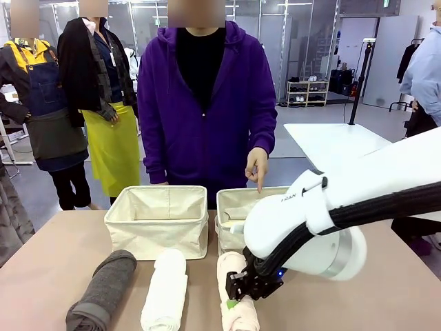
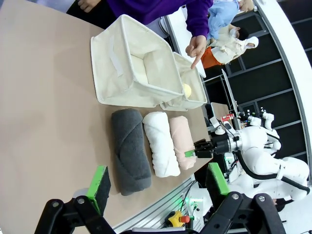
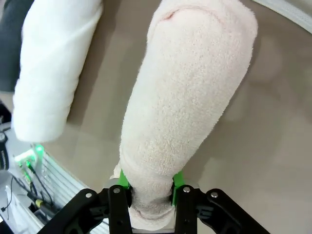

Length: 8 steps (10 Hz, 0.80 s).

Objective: Divide the towels into two baskets.
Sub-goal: Pick up one hotel-folded towel from the bottom of the table and place it in the Fabric basket indicated by the person.

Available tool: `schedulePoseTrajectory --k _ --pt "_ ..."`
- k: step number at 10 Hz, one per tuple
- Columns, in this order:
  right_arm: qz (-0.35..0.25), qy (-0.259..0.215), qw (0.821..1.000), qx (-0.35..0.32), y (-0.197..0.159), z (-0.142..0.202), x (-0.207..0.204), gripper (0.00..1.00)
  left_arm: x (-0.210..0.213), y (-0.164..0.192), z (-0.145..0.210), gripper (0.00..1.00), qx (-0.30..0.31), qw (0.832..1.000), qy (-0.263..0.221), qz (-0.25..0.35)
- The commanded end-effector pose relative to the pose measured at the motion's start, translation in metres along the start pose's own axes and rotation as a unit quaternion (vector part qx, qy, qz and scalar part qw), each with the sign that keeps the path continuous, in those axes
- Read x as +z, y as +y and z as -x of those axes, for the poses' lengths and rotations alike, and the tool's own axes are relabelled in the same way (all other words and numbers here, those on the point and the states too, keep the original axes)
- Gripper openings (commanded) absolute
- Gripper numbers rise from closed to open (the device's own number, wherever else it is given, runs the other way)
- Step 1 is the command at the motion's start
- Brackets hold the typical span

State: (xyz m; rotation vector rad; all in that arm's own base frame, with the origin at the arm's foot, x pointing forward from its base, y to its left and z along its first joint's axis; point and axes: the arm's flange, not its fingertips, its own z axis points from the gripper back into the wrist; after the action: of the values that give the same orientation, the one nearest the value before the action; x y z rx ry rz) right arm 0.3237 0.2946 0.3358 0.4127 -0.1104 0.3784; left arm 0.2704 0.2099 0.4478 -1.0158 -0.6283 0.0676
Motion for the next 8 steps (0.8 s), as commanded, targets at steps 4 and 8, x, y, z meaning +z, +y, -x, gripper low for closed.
schedulePoseTrajectory --k 4,8 --pt "0.101 0.078 0.957 0.261 0.012 0.002 0.121 0.12 0.003 0.001 -0.002 1.0 -0.011 1.0 -0.008 0.013" --pt "0.142 0.105 0.936 0.303 0.014 0.008 0.143 0.12 0.003 0.001 -0.002 1.0 -0.011 1.0 -0.008 0.013"
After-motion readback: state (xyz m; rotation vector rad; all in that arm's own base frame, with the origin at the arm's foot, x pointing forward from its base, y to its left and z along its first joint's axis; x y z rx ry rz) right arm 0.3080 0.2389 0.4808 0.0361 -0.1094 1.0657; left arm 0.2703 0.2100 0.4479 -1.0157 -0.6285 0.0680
